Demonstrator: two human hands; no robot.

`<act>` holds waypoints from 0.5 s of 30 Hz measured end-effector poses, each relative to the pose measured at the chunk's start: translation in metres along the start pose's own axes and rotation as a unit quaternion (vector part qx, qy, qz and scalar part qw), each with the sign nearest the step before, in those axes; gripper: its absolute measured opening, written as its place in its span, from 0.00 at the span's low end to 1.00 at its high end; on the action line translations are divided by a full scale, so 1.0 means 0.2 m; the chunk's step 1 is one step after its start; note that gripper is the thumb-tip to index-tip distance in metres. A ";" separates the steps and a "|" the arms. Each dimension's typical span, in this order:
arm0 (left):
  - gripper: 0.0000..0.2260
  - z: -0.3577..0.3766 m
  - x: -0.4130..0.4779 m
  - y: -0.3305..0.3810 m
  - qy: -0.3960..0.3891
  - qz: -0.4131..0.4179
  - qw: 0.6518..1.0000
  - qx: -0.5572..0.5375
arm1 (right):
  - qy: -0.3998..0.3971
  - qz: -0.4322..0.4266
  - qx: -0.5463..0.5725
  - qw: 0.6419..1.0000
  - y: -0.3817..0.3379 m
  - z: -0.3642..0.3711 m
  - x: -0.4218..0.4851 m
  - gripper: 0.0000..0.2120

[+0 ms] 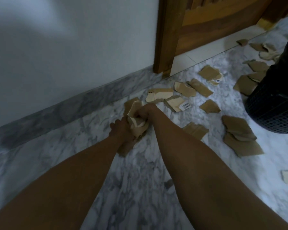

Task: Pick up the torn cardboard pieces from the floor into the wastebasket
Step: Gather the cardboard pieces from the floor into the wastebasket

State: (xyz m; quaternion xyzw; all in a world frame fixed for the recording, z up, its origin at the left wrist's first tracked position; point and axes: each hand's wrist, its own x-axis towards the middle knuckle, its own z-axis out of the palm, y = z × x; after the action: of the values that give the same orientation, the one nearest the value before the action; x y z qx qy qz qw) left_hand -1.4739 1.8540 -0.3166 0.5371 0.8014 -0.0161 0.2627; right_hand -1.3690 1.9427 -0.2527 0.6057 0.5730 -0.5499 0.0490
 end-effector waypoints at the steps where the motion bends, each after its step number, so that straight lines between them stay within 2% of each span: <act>1: 0.35 0.00 0.00 0.00 0.000 0.009 1.000 -0.003 | 0.001 -0.010 0.006 1.000 0.01 -0.02 -0.01 0.31; 7: 0.33 0.01 0.03 -0.02 -0.028 -0.012 0.999 -0.024 | 0.135 -0.021 0.103 0.985 0.19 -0.32 -0.21 0.22; 10: 0.35 0.01 0.05 -0.02 -0.035 -0.024 0.999 -0.005 | 0.141 0.025 -0.008 0.990 0.41 -0.51 -0.29 0.23; 11: 0.35 0.00 0.04 -0.01 -0.035 -0.025 0.999 0.003 | 0.142 0.064 -0.053 0.986 0.47 -0.52 -0.34 0.25; 13: 0.35 -0.01 0.01 0.02 -0.012 -0.030 0.999 0.008 | 0.136 0.091 -0.169 0.972 0.66 -0.53 -0.32 0.29; 15: 0.34 -0.02 -0.07 0.09 0.041 -0.031 0.999 -0.004 | 0.153 0.115 -0.171 0.966 0.76 -0.49 -0.32 0.32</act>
State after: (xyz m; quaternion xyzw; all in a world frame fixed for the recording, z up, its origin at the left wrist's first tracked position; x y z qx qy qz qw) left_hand -1.4558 1.8507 -0.3019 0.5110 0.8279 0.0005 0.2314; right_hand -1.1791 1.9173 -0.2559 0.7269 0.5859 -0.3351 0.1269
